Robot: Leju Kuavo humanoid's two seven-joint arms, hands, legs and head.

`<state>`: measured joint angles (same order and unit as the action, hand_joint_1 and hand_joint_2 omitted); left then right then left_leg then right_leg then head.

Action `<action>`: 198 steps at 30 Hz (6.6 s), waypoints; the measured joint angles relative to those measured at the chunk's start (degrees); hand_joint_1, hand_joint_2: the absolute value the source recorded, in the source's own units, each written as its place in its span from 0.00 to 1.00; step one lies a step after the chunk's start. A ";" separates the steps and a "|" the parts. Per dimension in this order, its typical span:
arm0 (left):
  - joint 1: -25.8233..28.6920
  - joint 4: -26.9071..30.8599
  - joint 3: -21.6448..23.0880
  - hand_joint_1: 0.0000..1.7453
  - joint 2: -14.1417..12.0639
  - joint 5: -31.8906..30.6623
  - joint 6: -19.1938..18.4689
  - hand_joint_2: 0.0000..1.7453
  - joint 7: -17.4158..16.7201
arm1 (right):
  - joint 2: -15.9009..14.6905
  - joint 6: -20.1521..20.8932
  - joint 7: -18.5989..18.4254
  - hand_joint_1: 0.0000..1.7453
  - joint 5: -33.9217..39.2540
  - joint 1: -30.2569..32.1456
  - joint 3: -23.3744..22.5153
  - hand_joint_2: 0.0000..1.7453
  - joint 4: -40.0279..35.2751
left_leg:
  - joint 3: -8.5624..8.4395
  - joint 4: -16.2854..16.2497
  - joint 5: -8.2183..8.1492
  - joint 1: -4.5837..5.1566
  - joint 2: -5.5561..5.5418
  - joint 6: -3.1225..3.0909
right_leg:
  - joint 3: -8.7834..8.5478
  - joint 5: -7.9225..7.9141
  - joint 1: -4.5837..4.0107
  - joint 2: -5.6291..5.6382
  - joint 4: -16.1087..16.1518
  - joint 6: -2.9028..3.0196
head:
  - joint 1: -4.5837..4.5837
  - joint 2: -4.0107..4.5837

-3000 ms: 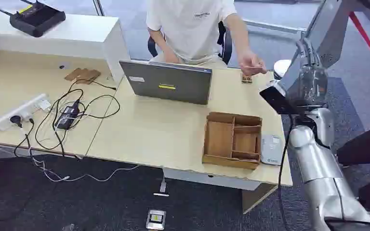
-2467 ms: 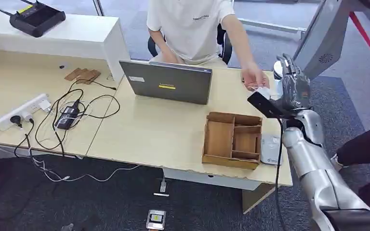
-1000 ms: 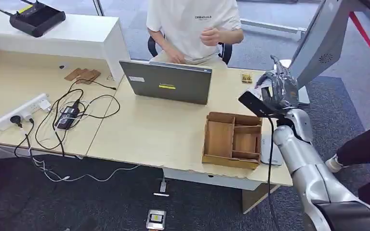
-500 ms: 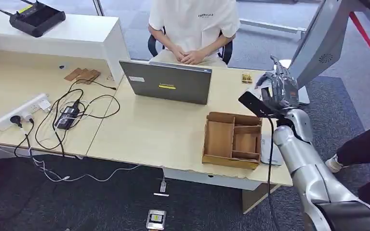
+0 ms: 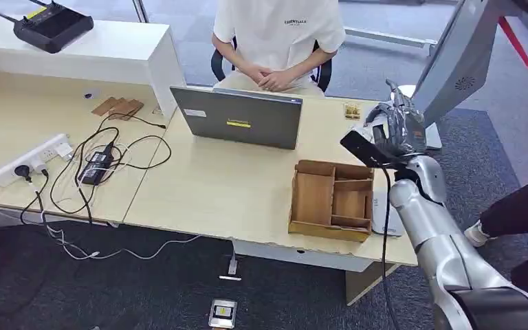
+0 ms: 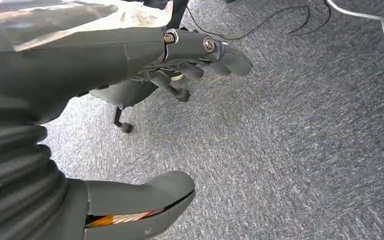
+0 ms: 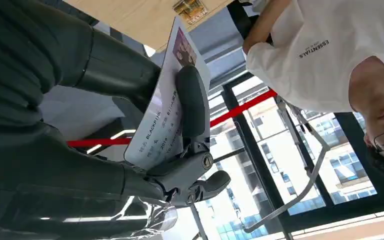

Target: Pass the card to the sensor for recognition and then transmit it.

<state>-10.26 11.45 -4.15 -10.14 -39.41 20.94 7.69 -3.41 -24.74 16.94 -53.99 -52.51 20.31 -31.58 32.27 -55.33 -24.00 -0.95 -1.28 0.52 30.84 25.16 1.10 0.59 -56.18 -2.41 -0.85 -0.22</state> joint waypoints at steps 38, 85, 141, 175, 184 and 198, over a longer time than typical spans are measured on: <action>3.91 -0.24 -1.51 0.00 0.35 2.75 3.52 1.00 1.71 | -16.48 7.02 -4.20 1.00 9.95 13.38 -5.44 1.00 -20.43 | -0.06 -0.06 -0.10 0.04 0.14 -0.14 | -0.07 -0.03 0.07 0.23 0.15 -0.16 | 0.02 0.00; 2.84 -0.24 -1.68 0.00 0.79 0.66 3.50 1.00 0.15 | -15.69 9.42 -5.33 1.00 2.47 17.19 -5.07 1.00 -6.82 | -0.03 -0.05 -0.11 0.04 0.12 -0.14 | -0.05 -0.03 0.06 0.22 0.15 -0.16 | 0.02 0.00; 1.55 -0.22 -1.68 0.00 0.85 -0.98 2.84 1.00 -0.43 | -9.99 11.87 -4.61 1.00 -0.50 20.38 -2.43 1.00 -2.89 | -0.12 -0.04 -0.11 0.03 0.13 -0.14 | -0.14 -0.03 0.04 0.21 0.16 -0.15 | 0.02 0.00; 1.85 -0.22 -2.91 0.00 0.83 -2.10 2.62 1.00 -0.13 | -9.42 14.12 -8.98 1.00 -0.15 12.91 -2.23 1.00 -24.98 | -0.05 -0.05 -0.09 0.03 0.13 -0.14 | -0.08 -0.03 0.05 0.20 0.13 -0.15 | 0.02 0.00; 0.17 -0.22 -2.84 0.00 0.87 -5.11 0.44 1.00 -1.24 | -7.39 15.98 -6.67 1.00 -1.99 11.83 -2.06 1.00 -26.36 | -0.03 -0.04 -0.06 0.03 0.10 -0.12 | -0.08 -0.06 0.04 0.20 0.09 -0.13 | 0.02 0.00; -5.04 0.41 -0.35 0.00 1.42 -10.58 -3.17 1.00 -4.22 | 1.42 12.28 -5.97 1.00 -7.03 -5.38 1.68 1.00 -3.75 | 0.02 -0.06 0.03 0.01 0.09 -0.05 | 0.00 -0.10 0.02 0.16 0.03 -0.13 | 0.04 0.00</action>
<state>-15.30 11.87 -4.50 -8.72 -49.98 17.77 3.48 -1.99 -12.46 10.97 -61.02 -57.89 21.98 -35.34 32.29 -55.38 -23.97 -0.95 -1.19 0.47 30.83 25.06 1.12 0.74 -56.15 -2.54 -0.81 -0.22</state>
